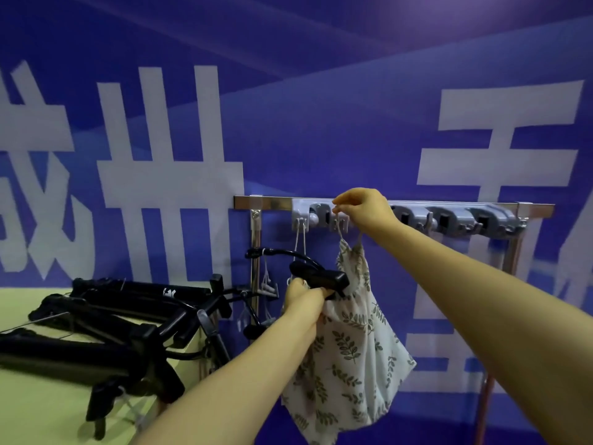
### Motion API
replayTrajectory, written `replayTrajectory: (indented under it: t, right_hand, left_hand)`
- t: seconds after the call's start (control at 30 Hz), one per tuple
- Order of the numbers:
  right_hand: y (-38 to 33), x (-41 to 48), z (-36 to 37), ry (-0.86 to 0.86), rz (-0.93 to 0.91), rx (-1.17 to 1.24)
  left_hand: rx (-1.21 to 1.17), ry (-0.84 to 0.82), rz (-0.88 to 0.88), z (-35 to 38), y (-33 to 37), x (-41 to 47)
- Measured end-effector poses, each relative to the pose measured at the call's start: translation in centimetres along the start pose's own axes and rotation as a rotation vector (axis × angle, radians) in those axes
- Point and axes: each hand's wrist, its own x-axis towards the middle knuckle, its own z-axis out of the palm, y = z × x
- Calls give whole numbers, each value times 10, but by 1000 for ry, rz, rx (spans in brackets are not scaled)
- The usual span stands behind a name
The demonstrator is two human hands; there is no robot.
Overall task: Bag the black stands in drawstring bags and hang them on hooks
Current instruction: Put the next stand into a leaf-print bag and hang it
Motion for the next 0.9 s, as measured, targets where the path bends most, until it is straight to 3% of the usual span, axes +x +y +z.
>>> replayTrajectory:
  t: [0.27,0.47,0.73,0.9]
  right_hand:
    - [23,-1,16,6,252,349]
    - [26,-23,22,45,294,458]
    - [-9,-65,17,96,170,104]
    - [-50,-91,14,53,79,77]
  left_hand:
    - [37,-14,-60,-1,-13,5]
    - [81,-127,-98,-16,-26,-4]
    - [26,-216,-327,-46,-27,-40]
    - [-142,-149,-307,-54,0,-72]
